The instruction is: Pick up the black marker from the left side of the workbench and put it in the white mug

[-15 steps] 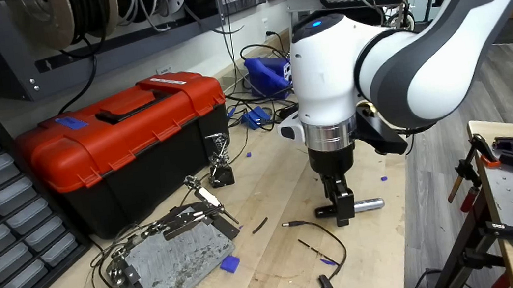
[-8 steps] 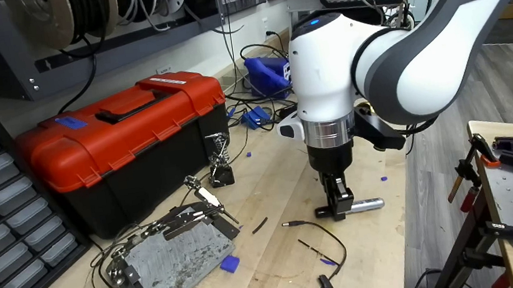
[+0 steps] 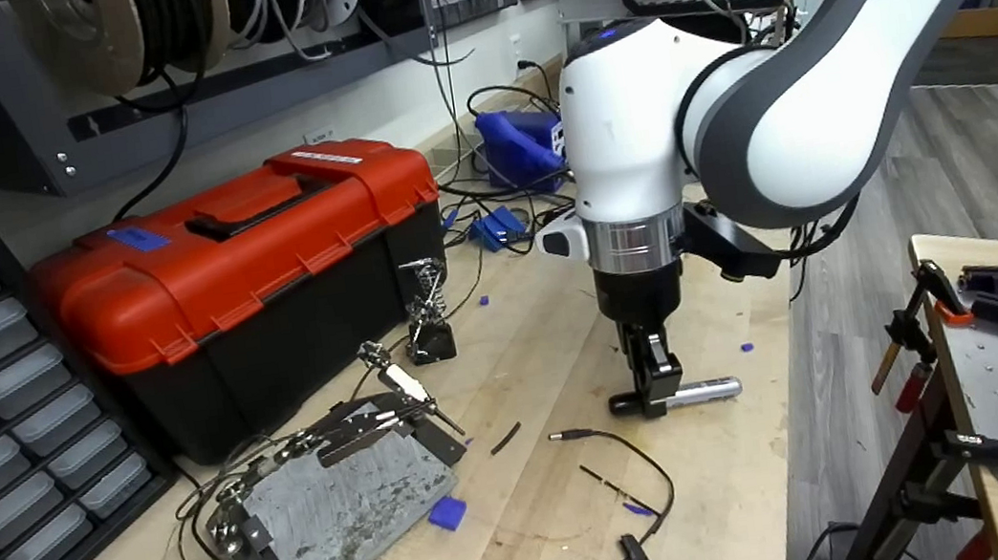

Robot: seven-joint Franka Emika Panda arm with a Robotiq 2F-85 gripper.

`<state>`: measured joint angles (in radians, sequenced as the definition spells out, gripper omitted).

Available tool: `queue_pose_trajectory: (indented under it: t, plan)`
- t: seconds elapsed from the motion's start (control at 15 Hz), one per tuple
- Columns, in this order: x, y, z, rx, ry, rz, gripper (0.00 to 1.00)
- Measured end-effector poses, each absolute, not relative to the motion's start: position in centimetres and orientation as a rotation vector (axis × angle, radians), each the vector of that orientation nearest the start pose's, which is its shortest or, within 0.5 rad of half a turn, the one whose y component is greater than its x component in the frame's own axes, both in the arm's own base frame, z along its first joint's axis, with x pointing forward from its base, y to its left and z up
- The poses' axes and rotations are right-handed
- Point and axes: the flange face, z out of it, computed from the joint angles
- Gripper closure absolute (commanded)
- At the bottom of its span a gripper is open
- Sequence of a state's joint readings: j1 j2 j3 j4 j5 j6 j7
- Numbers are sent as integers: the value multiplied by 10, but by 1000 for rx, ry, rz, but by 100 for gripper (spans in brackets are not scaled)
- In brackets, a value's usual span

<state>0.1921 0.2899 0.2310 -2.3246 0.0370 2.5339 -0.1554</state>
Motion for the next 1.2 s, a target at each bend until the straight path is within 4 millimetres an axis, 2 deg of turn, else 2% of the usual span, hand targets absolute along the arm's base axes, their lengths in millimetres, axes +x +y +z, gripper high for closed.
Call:
queue_pose_trajectory:
  t: [0.2,0.73,1.0,1.2]
  plan:
    - [470,203,236,-2981,-761,67,95]
    - [446,169,350,-3105,-512,-222,95]
    - [440,130,394,-3139,-349,-297,95]
    - [444,92,414,-3160,-219,-297,95]
